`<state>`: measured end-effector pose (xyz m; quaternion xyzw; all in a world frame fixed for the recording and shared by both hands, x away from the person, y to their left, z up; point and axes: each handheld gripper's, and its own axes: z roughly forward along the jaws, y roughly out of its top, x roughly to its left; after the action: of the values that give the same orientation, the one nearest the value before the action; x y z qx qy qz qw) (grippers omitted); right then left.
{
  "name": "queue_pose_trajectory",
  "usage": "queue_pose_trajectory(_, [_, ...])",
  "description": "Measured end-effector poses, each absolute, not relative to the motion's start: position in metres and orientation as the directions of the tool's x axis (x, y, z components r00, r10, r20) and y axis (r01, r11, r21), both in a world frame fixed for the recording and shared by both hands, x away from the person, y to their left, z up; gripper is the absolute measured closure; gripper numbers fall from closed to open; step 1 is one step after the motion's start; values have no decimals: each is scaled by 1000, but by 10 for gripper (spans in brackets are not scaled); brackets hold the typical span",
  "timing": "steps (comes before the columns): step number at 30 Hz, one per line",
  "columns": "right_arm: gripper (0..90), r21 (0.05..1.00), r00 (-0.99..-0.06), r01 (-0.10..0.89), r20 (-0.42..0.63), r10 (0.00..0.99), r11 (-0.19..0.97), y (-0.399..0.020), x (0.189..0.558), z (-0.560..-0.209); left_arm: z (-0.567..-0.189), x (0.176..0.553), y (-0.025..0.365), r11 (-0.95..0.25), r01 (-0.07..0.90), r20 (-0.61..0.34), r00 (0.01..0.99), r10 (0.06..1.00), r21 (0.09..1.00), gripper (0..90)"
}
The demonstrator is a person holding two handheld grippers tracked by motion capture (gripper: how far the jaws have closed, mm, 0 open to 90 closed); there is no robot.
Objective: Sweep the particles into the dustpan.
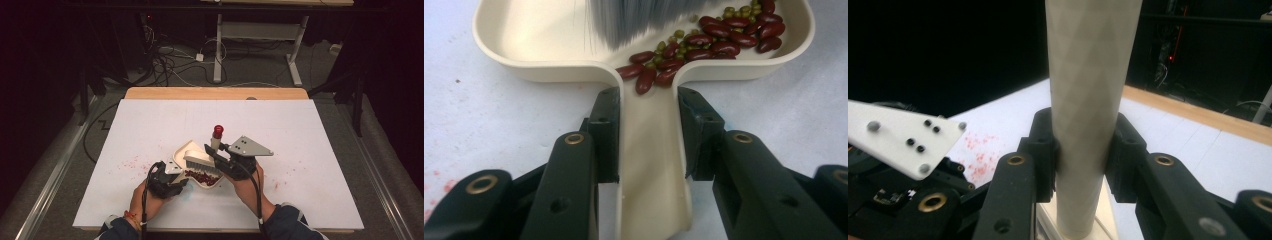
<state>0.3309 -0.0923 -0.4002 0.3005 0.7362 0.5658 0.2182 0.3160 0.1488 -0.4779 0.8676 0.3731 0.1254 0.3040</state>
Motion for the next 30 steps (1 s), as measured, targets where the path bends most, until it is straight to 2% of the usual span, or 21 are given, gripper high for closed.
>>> queue_pose_trajectory(13, [704, 979, -687, 157, 14, 727, 129, -125, 341, -382, -477, 317, 165, -551, 563, -9, 705, 709, 616, 637])
queue_pose_trajectory(19, [704, 978, -653, 138, -29, 757, 156, -140, 343, -375, -477, 312, 180, -559, 566, -21, 714, 700, 606, 637])
queue_pose_trajectory(23, [704, 973, -607, 135, -70, 792, 189, -149, 346, -377, -474, 307, 186, -566, 562, -23, 722, 691, 603, 637])
queue_pose_trajectory(30, [704, 961, -562, 177, -79, 824, 213, -163, 357, -392, -475, 294, 194, -583, 562, -41, 740, 672, 587, 637])
